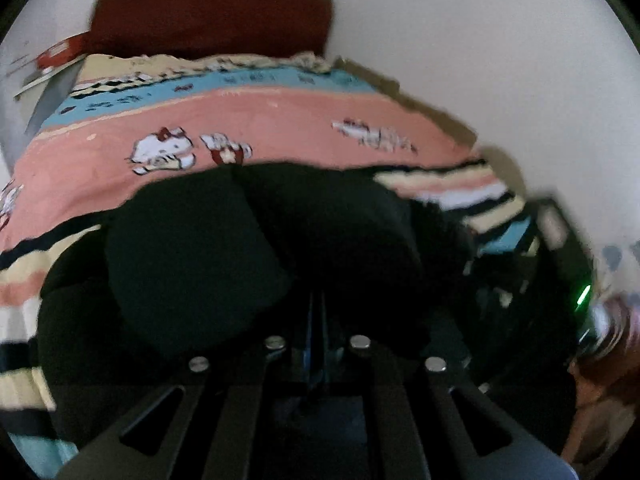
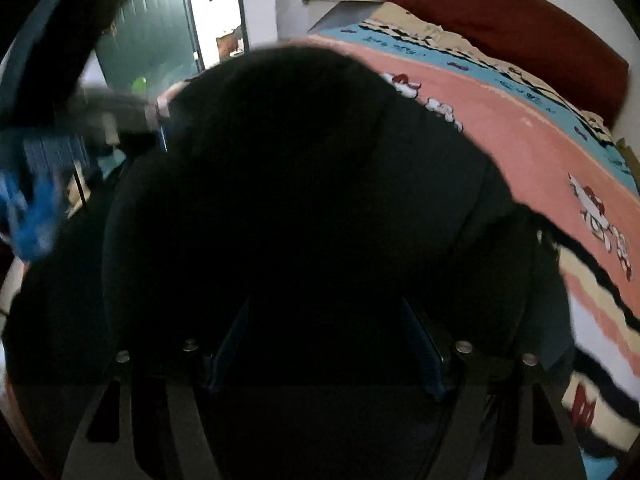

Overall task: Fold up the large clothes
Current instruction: 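Press the folded black jacket flat with both grippers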

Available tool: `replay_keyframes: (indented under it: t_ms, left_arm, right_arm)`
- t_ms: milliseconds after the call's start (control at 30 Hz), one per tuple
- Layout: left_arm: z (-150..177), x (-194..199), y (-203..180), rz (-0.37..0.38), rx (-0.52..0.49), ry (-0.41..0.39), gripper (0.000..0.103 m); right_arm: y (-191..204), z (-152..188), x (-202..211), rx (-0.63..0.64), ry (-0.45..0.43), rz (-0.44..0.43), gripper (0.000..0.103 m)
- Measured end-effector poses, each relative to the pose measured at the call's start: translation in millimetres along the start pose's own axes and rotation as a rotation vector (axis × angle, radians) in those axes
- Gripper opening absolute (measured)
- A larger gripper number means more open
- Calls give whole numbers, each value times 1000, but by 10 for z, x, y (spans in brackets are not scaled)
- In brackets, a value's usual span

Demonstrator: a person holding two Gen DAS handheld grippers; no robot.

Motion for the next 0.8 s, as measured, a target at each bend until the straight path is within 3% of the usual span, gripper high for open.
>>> replay_keyframes:
  t_ms: [167,300,500,567,700,800]
  left_arm:
    - [-201,-139,-130,-28,-9,-1,4]
    - [-235,-366,-112,-24,46,10,4]
    - [394,-518,-40,-93,18,144,3]
    - [550,-480,-73,-102,12,153,3]
    - [828,-549,-193,-168,-106,138,0]
    - [880,-810,-38,-196,-78,124,0]
  right_arm:
    - [157,182,37,11,-18,63,73]
    - [121,261,72,-31,-30,76,73]
    - [-49,245,16,-91,-43,64,73]
    - [-39,262,-6,-88,-37,58,73]
    - [-67,316,-131,-93,-11,68,73]
    - [-182,296,-358,-111,-15,89,74]
Point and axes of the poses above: each gripper's, at about its wrist camera, not at the fingertips, and x roughly against the way its jaws point, y to its left, z to its underside, the point moved 4 cm from there along -x, roughly the way its jaws point, and after that the axes turned 11 degrees about -y, right-handed, at the moved point
